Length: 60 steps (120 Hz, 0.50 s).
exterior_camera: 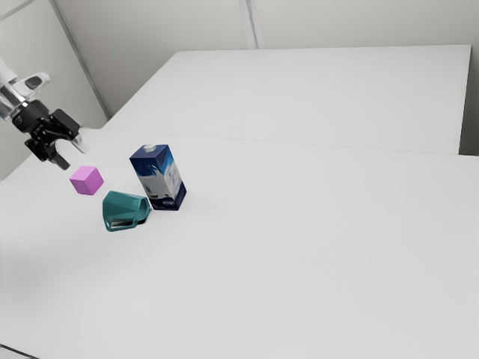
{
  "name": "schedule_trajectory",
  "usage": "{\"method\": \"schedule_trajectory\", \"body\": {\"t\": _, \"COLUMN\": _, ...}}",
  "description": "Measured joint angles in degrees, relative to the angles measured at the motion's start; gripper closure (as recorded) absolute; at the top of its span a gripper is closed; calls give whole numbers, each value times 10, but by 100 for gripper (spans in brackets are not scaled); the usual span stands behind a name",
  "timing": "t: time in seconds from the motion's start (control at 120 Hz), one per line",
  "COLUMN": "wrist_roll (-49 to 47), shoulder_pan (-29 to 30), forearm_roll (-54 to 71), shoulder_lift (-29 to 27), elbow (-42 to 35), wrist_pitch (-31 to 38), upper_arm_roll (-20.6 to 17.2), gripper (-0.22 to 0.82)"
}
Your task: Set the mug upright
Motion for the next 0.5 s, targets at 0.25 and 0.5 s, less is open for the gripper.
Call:
{"method": "schedule_trajectory", "body": {"t": 0.25, "wrist_roll": 95, "shoulder_pan": 76, "forearm_roll": -87, "shoulder_lift": 103, "elbow": 6, "wrist_pitch": -2, "upper_arm_roll": 8, "gripper": 0}}
{"method": "schedule_trajectory", "body": {"t": 0.5, "wrist_roll": 185, "shoulder_pan": 127, "forearm_roll": -178, "shoulder_lift": 205, "elbow": 27, "wrist_pitch": -2, "upper_arm_roll": 7, "gripper": 0}}
